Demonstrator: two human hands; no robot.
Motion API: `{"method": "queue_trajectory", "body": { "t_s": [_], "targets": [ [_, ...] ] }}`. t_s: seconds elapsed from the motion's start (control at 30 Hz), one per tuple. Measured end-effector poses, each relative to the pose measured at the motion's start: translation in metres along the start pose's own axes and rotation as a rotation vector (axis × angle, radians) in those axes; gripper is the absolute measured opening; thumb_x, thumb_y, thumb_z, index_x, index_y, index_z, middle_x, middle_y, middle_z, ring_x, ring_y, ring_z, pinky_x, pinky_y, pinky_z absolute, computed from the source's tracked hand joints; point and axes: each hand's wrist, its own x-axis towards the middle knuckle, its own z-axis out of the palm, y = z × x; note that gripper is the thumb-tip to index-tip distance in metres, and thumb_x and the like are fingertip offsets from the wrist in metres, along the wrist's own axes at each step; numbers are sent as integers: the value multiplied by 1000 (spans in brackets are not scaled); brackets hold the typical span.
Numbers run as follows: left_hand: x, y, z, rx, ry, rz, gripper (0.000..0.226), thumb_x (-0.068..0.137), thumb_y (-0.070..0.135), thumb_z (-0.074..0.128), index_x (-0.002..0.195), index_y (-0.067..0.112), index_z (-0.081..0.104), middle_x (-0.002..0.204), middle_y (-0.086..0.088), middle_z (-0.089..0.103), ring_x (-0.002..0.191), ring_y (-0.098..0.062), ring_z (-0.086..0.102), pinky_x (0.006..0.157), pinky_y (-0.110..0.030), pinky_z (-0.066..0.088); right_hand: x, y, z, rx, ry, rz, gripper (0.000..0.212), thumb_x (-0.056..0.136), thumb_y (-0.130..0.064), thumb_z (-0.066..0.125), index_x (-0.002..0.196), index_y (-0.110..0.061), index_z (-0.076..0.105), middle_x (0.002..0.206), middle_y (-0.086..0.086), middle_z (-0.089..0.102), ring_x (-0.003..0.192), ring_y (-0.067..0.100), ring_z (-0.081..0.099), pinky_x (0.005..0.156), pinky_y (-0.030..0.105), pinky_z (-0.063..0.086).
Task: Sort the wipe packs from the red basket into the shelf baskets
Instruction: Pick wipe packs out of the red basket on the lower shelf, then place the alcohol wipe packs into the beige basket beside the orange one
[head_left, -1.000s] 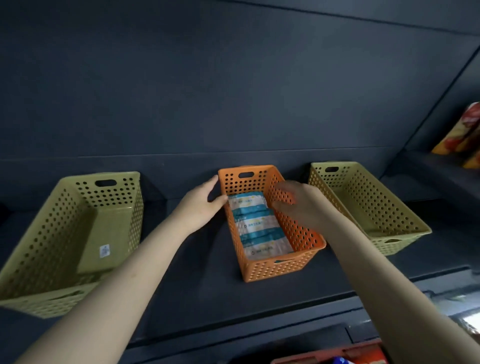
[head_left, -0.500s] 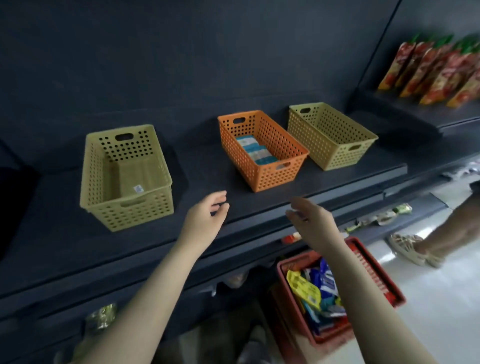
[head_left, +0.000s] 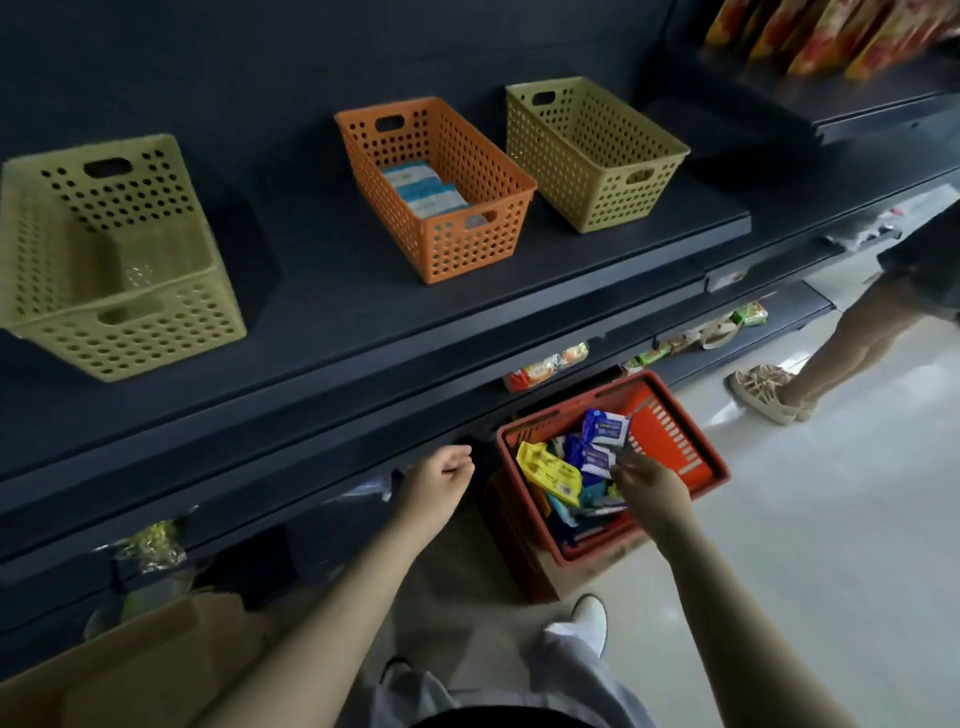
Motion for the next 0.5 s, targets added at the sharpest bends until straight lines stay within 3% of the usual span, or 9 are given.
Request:
{"method": "queue_trajectory", "body": {
  "t_s": [0.2,0.33,0.5],
  "targets": [
    [28,-1,99,-66,12,-178,27,96,19,56,121,11,61,117,-2,65,112,-15,60,91,-22,43,73,65,-44,-7,-77,79,30,93,-17,59,121,-6,63,118,18,66,105,35,61,86,39,49],
    [46,-1,166,-119,92,-324,29,97,21,56,123,11,61,119,-2,65,108,-13,61,92,-29,48,130,107,-73,-32,-222,105,31,97,-18,54,125,-6,62,123,13,64,108,27,61,78,22,39],
    [86,1,229,-143,123,-423,32,97,20,55,127,9,59,125,-4,62,113,-18,59,97,-36,47,207,153,-78,-120,-281,95,30,95,-19,59,121,-6,65,123,14,65,109,30,62,69,21,40]
  ]
}}
